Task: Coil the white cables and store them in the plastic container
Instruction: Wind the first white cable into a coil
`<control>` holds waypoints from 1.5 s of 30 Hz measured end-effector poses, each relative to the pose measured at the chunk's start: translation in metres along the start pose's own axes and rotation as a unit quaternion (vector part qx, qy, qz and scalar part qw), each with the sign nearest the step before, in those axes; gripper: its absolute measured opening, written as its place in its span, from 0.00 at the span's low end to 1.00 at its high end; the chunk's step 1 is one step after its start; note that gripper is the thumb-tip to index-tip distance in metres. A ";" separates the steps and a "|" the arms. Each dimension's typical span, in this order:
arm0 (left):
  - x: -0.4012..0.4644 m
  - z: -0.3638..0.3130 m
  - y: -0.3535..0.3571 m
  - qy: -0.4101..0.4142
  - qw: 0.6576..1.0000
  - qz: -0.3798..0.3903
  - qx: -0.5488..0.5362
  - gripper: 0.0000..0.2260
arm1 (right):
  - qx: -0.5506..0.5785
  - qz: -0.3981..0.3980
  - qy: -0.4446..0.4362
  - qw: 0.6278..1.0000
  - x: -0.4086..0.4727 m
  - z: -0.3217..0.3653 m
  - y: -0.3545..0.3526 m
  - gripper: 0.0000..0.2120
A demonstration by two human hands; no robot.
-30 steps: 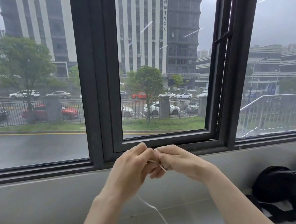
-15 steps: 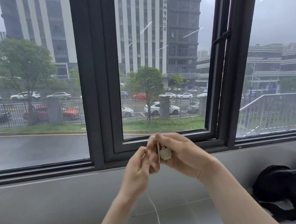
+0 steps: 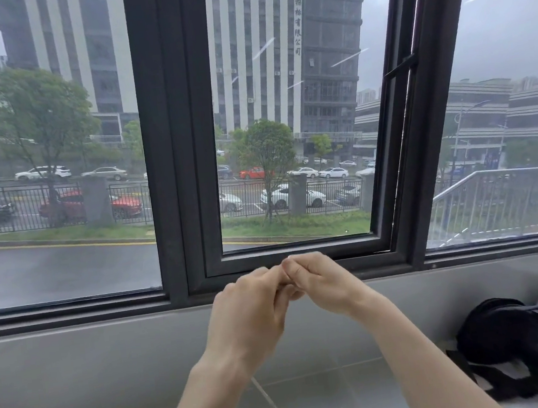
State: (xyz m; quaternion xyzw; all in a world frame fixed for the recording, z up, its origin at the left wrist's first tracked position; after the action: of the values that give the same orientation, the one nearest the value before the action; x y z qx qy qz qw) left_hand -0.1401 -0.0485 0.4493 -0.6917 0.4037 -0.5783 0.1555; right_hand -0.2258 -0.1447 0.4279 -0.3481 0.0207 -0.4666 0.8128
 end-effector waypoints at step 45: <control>0.011 0.012 -0.014 0.080 0.996 -0.010 -0.042 0.04 | 0.130 0.151 0.047 0.979 -0.018 0.014 0.032 0.34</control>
State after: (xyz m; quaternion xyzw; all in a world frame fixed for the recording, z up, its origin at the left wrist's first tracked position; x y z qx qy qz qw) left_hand -0.1239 -0.0508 0.4624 -0.6527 0.4319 -0.6161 0.0882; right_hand -0.2074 -0.1127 0.4144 -0.2100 0.0506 -0.3527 0.9105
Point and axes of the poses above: each hand's wrist, its own x-axis towards the middle knuckle, its own y-axis out of the palm, z = x × y, the point moved 10 cm from there along x, towards the middle knuckle, and after that the axes turned 1 degree about y, right-handed, at the moved point
